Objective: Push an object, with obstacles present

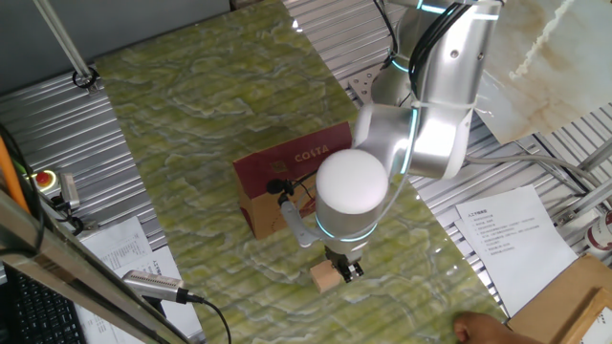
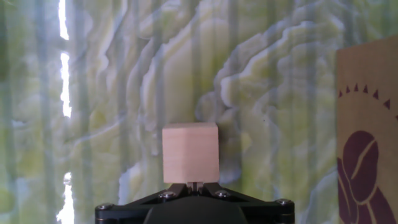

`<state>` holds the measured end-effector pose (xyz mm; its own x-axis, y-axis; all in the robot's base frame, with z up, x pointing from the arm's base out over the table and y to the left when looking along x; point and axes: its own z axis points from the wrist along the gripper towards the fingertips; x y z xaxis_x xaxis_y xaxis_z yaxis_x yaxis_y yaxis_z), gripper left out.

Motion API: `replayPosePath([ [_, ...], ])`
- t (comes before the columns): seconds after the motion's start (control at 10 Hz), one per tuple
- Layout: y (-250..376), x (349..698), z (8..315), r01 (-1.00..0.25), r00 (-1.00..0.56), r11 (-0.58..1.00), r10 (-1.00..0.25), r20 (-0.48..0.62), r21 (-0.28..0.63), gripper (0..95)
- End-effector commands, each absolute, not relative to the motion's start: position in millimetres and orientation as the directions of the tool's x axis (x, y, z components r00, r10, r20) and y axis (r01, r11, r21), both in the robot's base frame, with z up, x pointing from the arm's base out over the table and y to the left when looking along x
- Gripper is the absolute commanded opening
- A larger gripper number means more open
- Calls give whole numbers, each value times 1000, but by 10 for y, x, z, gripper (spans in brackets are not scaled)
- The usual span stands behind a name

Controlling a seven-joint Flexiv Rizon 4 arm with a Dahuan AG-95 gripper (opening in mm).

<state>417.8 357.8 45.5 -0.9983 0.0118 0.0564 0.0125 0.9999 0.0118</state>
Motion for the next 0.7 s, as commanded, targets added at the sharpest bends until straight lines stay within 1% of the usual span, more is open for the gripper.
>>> replayPosePath([
  [0.1,3585,4176,456,14,-995,1000,12,95,14,0],
  [0.5,3585,4176,456,-13,-982,1000,-18,190,25,0],
  [0.7,3574,4124,401,-21,-982,999,-26,188,31,0],
])
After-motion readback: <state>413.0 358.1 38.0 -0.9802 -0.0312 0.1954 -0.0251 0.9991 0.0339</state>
